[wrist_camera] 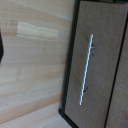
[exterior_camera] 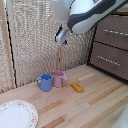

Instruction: Propose to navigate your clamp on the clench of the first drawer. Use gentle force to register to the cabinet. Send posterior your swing mandate till over it lurks, a cup of pink essence. Fortify your grip after aiming concentric with the pink cup’s periphery. Manoeuvre the pink towards the cabinet's top. Drop your compression till the cup is resting inside.

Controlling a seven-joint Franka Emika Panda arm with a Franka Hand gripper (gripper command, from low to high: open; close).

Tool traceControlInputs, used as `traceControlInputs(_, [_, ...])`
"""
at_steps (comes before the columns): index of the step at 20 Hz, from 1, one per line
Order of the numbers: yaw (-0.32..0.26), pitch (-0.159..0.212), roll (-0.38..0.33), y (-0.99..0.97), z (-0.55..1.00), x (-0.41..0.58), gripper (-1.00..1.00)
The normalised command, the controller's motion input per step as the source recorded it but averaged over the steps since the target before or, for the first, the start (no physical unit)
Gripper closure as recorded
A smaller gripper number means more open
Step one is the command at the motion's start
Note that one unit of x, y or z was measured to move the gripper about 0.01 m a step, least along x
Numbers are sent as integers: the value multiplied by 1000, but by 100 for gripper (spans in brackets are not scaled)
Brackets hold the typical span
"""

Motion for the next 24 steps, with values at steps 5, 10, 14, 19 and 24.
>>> traceControlInputs(5, [120, 0, -375, -75, 0, -2, -100])
traceControlInputs(10, [101, -1, -375, -92, 0, 13, -100])
traceControlInputs(14, [19, -14, -373, -64, 38, 313, -100])
traceControlInputs(19, [-114, -67, -323, -42, 219, 319, -100])
traceControlInputs(24, [-150, -111, -207, 11, 334, 35, -100])
